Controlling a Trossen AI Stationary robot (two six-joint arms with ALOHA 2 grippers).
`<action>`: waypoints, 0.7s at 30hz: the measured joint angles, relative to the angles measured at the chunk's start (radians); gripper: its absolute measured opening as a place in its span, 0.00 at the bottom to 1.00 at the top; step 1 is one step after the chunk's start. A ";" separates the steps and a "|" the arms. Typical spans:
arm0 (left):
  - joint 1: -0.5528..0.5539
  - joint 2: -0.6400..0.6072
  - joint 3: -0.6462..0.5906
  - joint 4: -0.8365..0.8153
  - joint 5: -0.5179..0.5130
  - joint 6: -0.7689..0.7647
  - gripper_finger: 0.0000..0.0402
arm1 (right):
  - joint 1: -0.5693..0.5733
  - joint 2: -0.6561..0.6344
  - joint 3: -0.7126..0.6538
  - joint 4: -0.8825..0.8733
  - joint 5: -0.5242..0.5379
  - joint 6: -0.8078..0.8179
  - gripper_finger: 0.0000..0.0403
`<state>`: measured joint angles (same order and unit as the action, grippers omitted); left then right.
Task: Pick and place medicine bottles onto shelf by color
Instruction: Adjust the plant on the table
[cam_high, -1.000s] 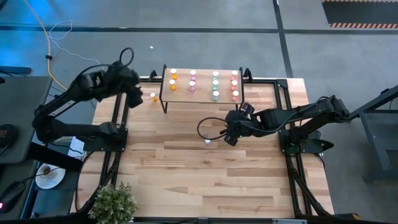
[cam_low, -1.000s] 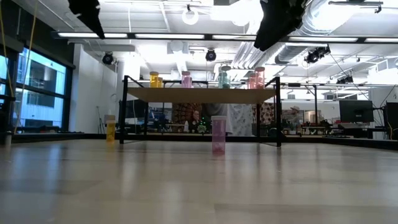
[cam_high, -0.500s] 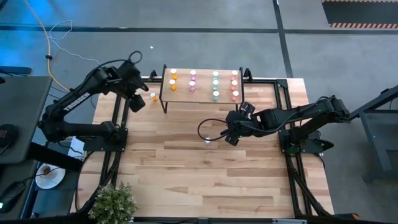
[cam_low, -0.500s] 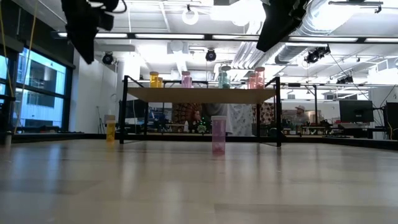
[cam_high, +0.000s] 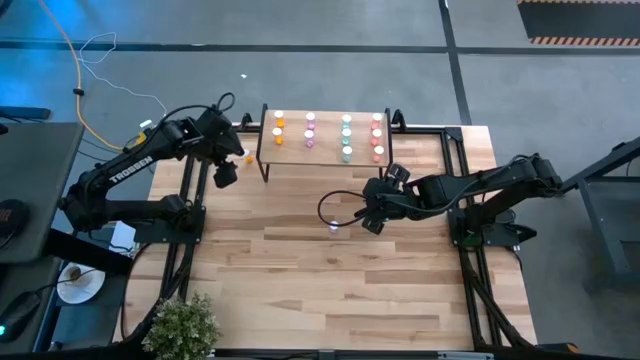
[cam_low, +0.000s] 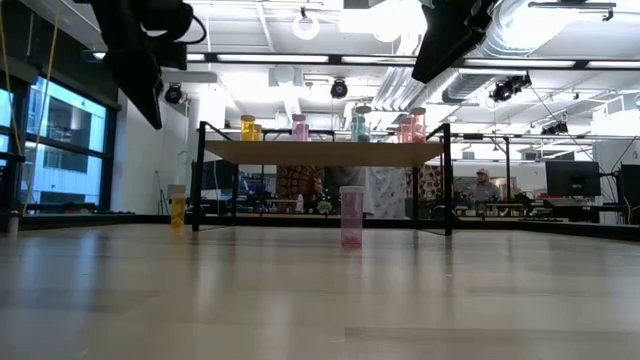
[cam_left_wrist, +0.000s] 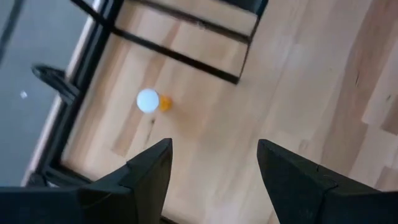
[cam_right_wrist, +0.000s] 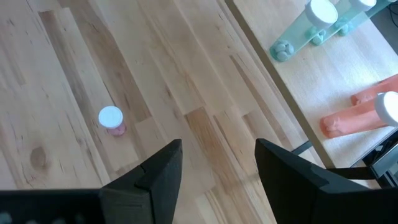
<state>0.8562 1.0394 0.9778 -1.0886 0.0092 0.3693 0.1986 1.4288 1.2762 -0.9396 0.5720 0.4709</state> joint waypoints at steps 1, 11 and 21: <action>0.000 0.000 0.000 0.011 0.000 0.014 0.56 | 0.000 0.000 0.000 0.002 0.000 0.000 0.48; 0.033 0.010 0.001 0.112 -0.182 -0.004 0.56 | 0.000 0.000 0.000 0.020 0.001 0.000 0.48; 0.100 0.141 0.001 0.111 -0.126 -0.025 0.56 | 0.000 0.000 0.000 0.032 0.002 0.000 0.48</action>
<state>0.9565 1.1808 0.9787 -0.9780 -0.1170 0.3441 0.1986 1.4288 1.2762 -0.9077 0.5735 0.4706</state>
